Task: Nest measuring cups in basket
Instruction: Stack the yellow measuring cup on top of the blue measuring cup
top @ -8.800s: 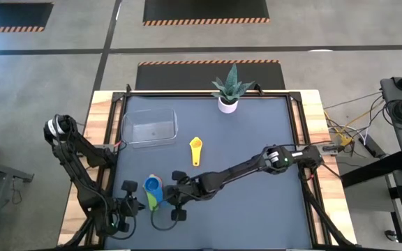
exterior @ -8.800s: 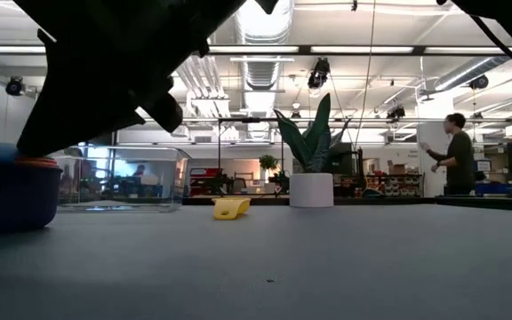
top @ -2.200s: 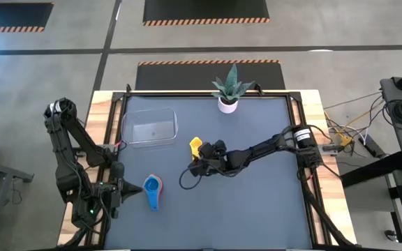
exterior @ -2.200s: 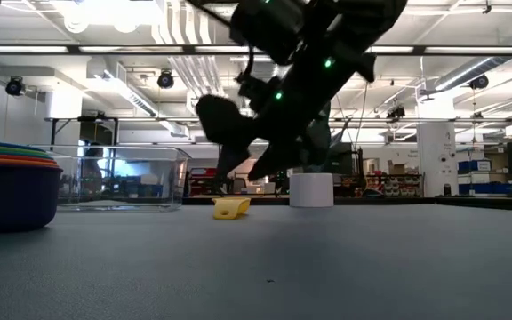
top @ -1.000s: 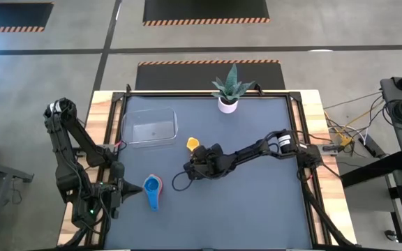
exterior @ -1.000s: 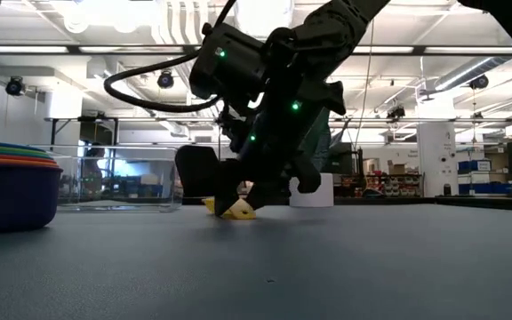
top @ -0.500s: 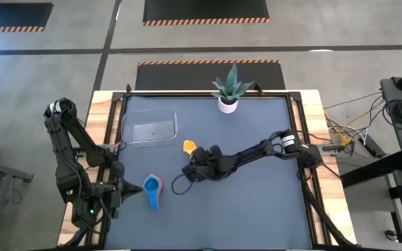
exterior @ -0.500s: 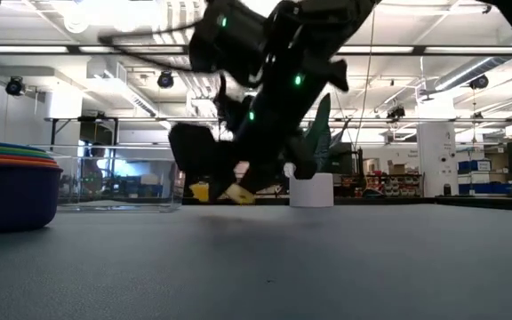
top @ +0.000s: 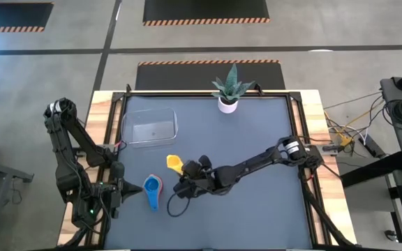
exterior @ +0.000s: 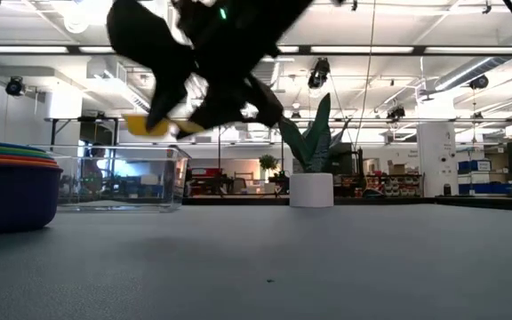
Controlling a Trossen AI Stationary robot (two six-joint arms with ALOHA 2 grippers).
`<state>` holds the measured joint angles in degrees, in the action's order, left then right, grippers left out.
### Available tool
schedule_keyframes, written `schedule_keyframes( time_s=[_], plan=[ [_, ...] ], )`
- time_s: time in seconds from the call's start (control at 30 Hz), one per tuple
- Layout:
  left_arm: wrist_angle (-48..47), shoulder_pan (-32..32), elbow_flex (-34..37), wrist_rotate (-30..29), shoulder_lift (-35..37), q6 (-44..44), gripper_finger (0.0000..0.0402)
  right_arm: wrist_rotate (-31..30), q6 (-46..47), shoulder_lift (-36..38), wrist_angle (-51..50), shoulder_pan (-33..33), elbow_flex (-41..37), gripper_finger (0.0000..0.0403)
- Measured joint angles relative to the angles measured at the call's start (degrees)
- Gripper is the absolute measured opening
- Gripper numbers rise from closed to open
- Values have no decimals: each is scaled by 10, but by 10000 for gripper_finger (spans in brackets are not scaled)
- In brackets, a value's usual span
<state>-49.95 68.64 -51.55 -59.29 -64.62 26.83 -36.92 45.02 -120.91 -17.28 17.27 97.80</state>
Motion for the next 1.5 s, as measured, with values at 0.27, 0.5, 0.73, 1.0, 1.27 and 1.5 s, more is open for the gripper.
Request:
schedule_keyframes(
  time_s=[0.27,0.5,0.73,1.0,1.27,1.5],
  plan=[
    [0,0,-1,-2,0,0,0,40,-53,-36,39,13,71,153],
    [2,0,-1,-2,0,0,0,78,-100,-113,39,12,183,152],
    [2,0,-2,-2,0,0,0,119,-116,-179,-20,12,294,158],
    [2,0,-2,-2,0,0,0,117,-115,-218,-78,12,353,157],
    [2,0,-2,-2,0,0,0,115,-102,-218,-78,11,352,195],
    [2,0,-2,-2,0,0,0,130,-106,-218,-78,11,352,219]
  ],
)
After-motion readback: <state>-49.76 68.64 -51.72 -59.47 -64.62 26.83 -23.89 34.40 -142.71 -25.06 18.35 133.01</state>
